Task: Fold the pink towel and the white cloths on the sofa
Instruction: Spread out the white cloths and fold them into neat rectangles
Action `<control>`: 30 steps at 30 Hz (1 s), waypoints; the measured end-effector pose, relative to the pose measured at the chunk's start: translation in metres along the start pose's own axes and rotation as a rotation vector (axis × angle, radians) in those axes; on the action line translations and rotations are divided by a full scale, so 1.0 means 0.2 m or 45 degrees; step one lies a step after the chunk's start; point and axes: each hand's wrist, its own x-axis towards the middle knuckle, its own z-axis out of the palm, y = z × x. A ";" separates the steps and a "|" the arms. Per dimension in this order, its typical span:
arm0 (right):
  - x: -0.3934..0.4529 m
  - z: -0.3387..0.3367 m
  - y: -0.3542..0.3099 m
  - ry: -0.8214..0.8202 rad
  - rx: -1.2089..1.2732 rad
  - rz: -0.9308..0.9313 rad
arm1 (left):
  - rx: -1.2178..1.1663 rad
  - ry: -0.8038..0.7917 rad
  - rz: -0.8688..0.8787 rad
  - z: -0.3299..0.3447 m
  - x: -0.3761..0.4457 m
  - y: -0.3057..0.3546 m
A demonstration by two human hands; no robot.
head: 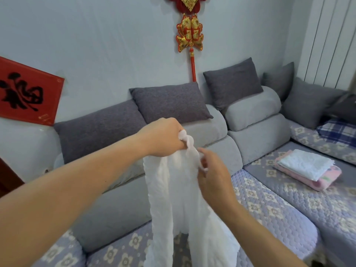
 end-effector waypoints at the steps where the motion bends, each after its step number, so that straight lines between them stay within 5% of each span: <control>1: 0.01 -0.02 0.05 0.078 -0.029 0.076 | 0.022 0.023 -0.012 -0.02 0.01 0.00; 9: 0.10 -0.09 0.04 -0.084 0.377 0.238 | -0.119 0.382 -0.076 -0.24 0.13 0.03; 14: 0.16 -0.07 -0.06 0.057 0.108 0.112 | 0.039 0.524 -0.081 -0.38 0.19 0.10; 26: 0.32 -0.03 -0.13 0.265 -0.215 0.192 | -0.036 0.545 -0.240 -0.58 0.26 0.11; 30: 0.38 -0.17 -0.02 0.363 0.104 0.216 | -0.089 0.499 -0.256 -0.59 0.20 0.01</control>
